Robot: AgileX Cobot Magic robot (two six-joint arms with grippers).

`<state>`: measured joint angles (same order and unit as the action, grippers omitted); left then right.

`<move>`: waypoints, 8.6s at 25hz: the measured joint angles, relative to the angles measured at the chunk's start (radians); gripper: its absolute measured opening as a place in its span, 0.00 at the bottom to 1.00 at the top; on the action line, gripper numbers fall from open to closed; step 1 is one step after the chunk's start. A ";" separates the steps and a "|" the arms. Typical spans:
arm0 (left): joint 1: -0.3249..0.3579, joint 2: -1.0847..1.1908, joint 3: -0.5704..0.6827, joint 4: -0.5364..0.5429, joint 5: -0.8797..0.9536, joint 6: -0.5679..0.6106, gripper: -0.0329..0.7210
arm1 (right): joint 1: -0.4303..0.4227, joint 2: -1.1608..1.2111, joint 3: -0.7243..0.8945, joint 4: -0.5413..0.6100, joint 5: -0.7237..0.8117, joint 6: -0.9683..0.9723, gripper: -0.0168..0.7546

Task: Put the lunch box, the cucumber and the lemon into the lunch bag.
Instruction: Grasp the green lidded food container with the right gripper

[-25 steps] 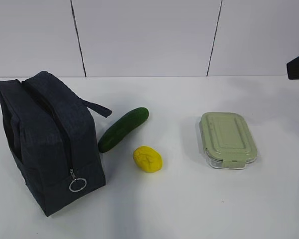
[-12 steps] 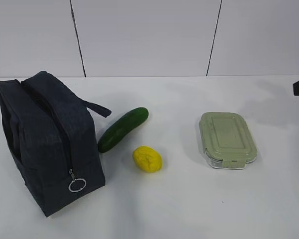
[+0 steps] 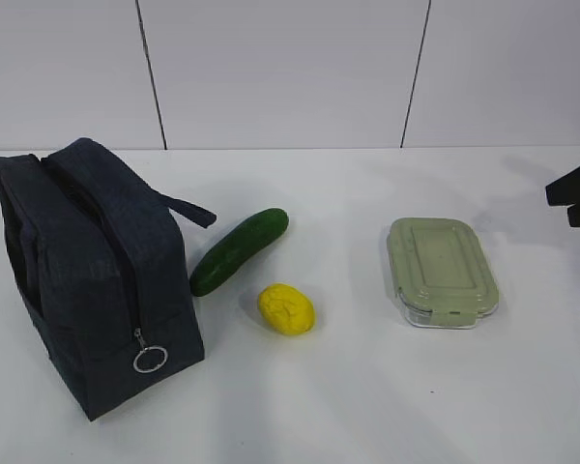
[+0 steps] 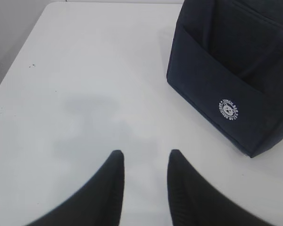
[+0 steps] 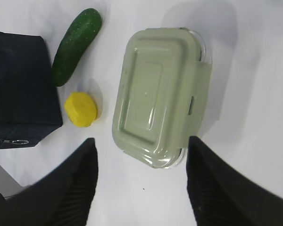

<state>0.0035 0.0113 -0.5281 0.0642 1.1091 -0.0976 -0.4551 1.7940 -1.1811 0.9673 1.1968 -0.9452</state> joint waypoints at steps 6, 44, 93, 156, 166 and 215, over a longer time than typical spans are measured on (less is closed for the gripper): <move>0.000 0.000 0.000 0.000 0.000 0.000 0.35 | 0.000 0.116 -0.050 0.025 -0.002 -0.039 0.61; 0.000 0.000 0.000 0.000 0.000 0.000 0.36 | 0.000 0.317 -0.053 0.171 -0.021 -0.100 0.82; 0.000 0.000 0.000 0.000 0.000 0.000 0.36 | 0.093 0.407 -0.055 0.228 -0.028 -0.089 0.79; 0.000 0.000 0.000 0.000 0.000 0.000 0.36 | 0.115 0.444 -0.060 0.240 -0.028 -0.065 0.79; 0.000 0.000 0.000 0.000 0.000 0.000 0.36 | 0.115 0.444 -0.062 0.240 -0.029 -0.042 0.79; 0.000 0.000 0.000 0.000 0.000 0.000 0.36 | 0.157 0.444 -0.110 0.187 -0.029 -0.038 0.79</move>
<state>0.0035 0.0113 -0.5281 0.0642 1.1091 -0.0976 -0.2984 2.2383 -1.2907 1.1543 1.1680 -0.9830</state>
